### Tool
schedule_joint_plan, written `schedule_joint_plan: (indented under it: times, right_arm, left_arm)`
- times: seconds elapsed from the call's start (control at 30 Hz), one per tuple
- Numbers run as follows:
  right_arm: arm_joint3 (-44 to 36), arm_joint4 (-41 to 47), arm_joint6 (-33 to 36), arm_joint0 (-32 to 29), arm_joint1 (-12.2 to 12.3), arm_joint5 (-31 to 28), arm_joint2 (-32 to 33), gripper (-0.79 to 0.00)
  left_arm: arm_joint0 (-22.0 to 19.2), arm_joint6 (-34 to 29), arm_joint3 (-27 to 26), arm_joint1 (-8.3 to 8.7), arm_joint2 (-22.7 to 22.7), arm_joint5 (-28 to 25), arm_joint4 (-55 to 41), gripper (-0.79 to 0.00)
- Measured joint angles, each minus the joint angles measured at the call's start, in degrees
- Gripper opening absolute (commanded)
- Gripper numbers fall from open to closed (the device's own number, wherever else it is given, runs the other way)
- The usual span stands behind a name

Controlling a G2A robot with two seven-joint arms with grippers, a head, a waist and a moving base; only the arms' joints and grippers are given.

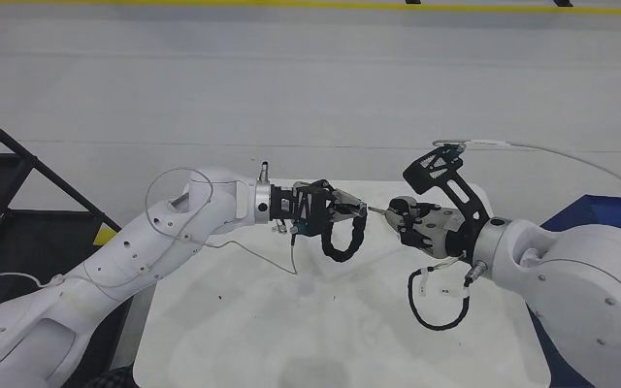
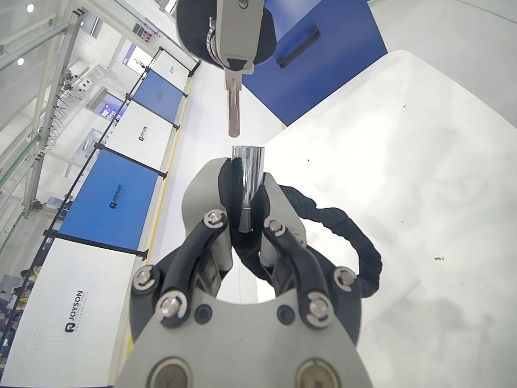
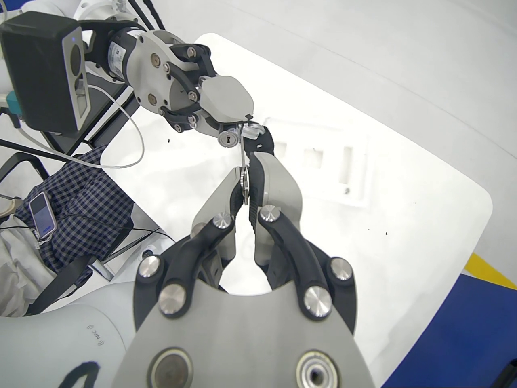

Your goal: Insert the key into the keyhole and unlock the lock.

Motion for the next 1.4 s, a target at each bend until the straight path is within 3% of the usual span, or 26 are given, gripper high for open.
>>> schedule_joint_plan:
  times: [0.3, 0.6, 1.4]
  right_arm:
    - [0.0, 1.1, -0.2, -0.7, 0.1, 1.2, 0.6, -0.785]
    - [0.0, 2.3, 0.5, -1.3, 0.3, 2.3, 1.5, -0.785]
    - [0.0, 3.6, 0.4, -3.7, 0.9, 4.9, 3.3, -0.785]
  left_arm:
    - [-0.3, 0.8, 2.5, -2.72, 0.3, 1.6, 0.8, -0.785]
    - [0.5, 0.7, 3.1, -3.99, -0.9, 2.0, 2.6, -0.785]
    - [4.7, 0.9, 0.2, -4.47, -6.2, 0.8, 10.9, -0.785]
